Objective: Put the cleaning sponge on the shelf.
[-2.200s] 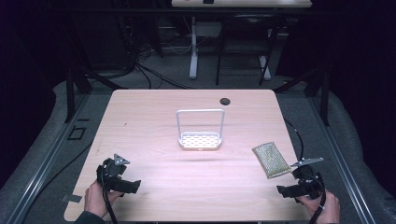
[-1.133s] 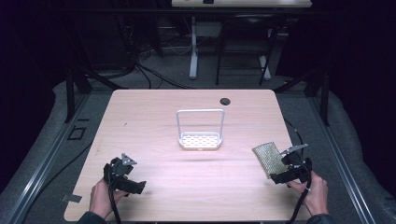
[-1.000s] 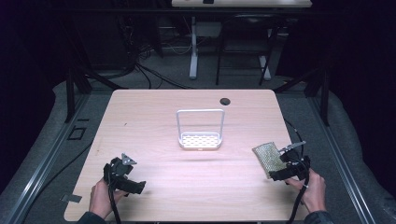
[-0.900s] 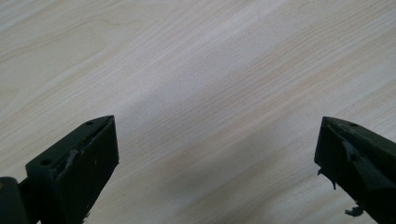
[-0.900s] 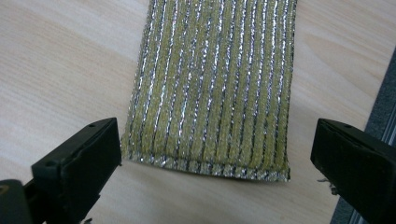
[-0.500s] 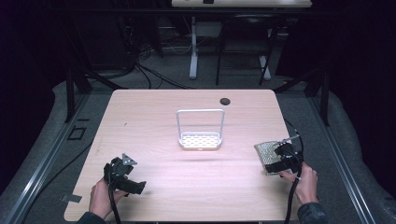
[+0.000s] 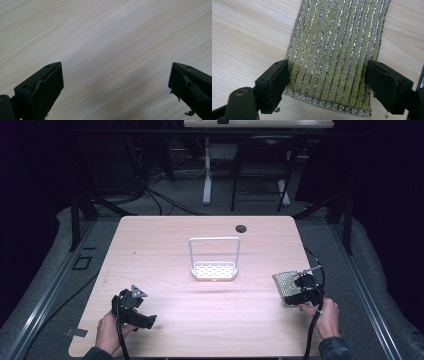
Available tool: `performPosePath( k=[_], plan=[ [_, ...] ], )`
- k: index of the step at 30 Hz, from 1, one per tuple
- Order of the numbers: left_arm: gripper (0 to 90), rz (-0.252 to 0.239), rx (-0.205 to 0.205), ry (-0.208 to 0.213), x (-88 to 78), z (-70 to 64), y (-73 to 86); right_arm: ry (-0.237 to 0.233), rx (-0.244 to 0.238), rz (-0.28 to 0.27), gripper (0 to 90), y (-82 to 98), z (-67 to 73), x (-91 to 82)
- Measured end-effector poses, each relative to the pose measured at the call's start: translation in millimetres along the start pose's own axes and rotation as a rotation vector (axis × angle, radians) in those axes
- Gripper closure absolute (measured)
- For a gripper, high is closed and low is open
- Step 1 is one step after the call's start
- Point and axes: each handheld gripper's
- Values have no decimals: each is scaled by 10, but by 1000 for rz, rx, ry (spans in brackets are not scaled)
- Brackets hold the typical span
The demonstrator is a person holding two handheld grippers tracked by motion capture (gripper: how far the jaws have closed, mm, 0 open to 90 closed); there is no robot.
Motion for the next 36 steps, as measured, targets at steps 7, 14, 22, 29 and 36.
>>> performPosePath(
  k=[7, 14, 22, 29, 36],
  plan=[
    [0, 13, 9, 11, 11, 5, 12, -2, -4, 2, 294, 10, 1, -16],
    [3, 14, 9, 9, 15, -6, 15, -3, -4, -2, 364, 18, 8, -28],
    [23, 16, 23, 11, 6, -9, 15, 4, -26, -13, 462, 24, 39, -42],
    [22, 11, 20, 13, -4, -3, 19, 9, -48, -44, 542, 44, 68, -77],
    [24, 10, 31, 7, -10, -2, 16, 11, -72, -62, 551, 45, 90, -144]
  ],
)
Point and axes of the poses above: each handheld gripper's, and its own axes: x roughly forward along the jaws, y roughly out of its underside, z roughly to its left, and after that the axes turned 7 degrees about -z, right-handed
